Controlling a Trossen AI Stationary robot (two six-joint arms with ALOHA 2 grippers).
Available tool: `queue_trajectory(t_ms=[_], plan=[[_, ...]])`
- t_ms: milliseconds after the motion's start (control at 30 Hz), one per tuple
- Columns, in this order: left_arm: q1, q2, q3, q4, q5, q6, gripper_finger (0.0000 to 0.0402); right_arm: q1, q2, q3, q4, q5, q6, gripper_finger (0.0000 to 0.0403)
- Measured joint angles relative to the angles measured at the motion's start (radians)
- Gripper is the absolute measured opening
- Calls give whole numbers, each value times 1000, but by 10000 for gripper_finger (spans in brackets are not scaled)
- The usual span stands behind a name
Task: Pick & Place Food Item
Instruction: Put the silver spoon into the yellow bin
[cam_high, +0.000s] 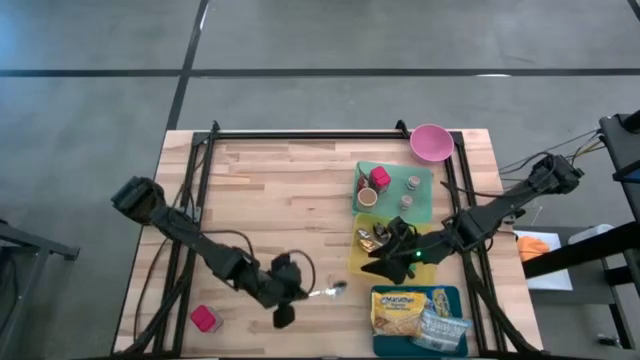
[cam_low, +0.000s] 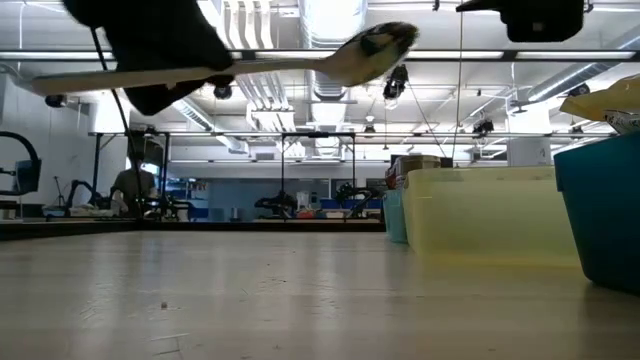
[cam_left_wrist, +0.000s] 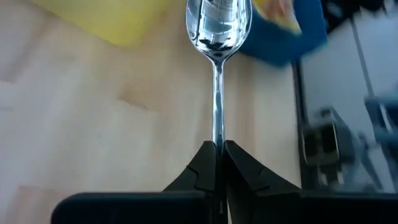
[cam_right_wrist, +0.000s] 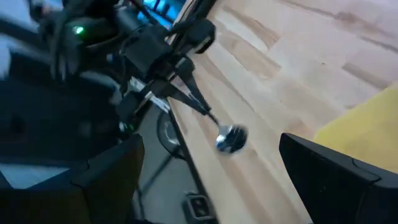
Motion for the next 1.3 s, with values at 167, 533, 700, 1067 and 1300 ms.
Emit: queue_trajectory(t_ms=[167,533,700,1067,1300], plan=[[46,-75,0,-58,-103,-76,14,37,36,0,35,116,203,367],[150,-175,1,-57,-216,-127,14,61,166,0,259,499,275,363],[161,-175,3,14,-202,-123,14,35,251,0,390,526,224,363],[166,-181,10,79,-177,-117,14,11,293,0,464,547,140,363],[179,-181,16,130,-171,-117,14,-11,292,0,505,511,88,363]])
